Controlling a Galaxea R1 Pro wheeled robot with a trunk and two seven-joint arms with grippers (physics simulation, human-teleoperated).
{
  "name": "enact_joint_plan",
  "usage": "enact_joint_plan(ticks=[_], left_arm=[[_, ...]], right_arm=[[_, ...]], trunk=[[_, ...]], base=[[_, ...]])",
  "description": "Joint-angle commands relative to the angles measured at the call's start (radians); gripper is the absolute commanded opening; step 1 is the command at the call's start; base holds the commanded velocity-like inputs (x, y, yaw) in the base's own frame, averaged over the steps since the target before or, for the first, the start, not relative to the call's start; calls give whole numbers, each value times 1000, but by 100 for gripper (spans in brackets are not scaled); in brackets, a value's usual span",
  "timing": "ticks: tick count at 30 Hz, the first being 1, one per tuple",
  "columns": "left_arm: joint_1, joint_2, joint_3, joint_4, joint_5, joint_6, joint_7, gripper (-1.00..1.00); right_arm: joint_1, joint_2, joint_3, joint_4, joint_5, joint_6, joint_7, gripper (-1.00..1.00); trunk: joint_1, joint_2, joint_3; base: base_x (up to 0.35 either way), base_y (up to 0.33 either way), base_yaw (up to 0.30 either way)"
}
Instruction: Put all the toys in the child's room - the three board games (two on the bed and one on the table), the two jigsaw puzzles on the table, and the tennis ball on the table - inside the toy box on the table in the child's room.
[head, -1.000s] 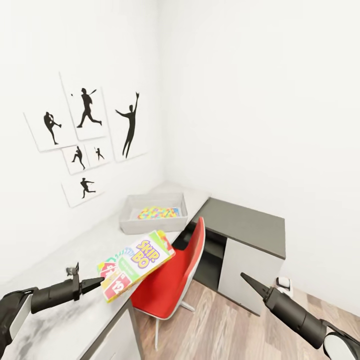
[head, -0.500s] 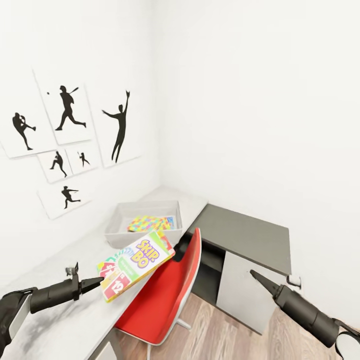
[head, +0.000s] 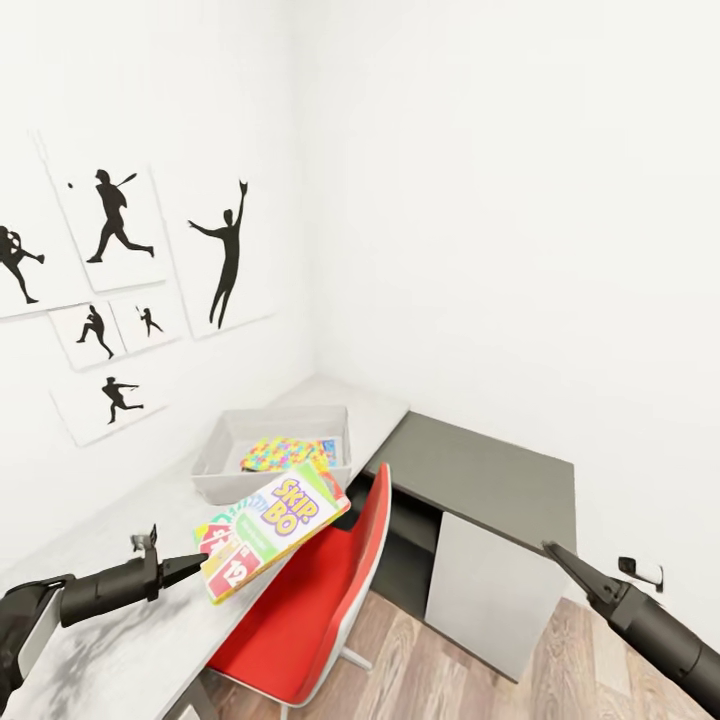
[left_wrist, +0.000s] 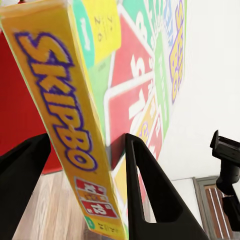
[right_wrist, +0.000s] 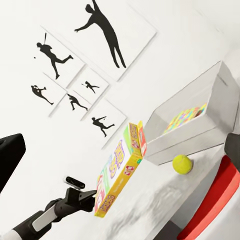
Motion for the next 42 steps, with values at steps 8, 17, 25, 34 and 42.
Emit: enact_joint_plan(ticks=[8,17,25,34,42], left_arm=[[-1,-2,0,0,2,10,-1,-100],[-1,-4,0,0,2,10,-1,-100],[-1,-5,0,0,2,10,-1,-100],[-1,-5,0,0,2,3,0,-100],[-1,-5,0,0,2,2,0,-100]], right_arm=[[0,0,-2,-1,-6,7,0,100],[0,1,0,-1,-6,6,1,100],[0,1,0,-1,-6,1,2,100],[0,1,0,-1,-6,-1,0,100],[0,1,0,-1,-5,1,-3,100]], trunk=[[1,-2,2],[1,-2,3],[1,-2,4],[1,-2,13],[1,-2,20]], base=[[142,-114,209],[99,-111,45],[4,-128,22],[65,-259,199],[170,-180,243]])
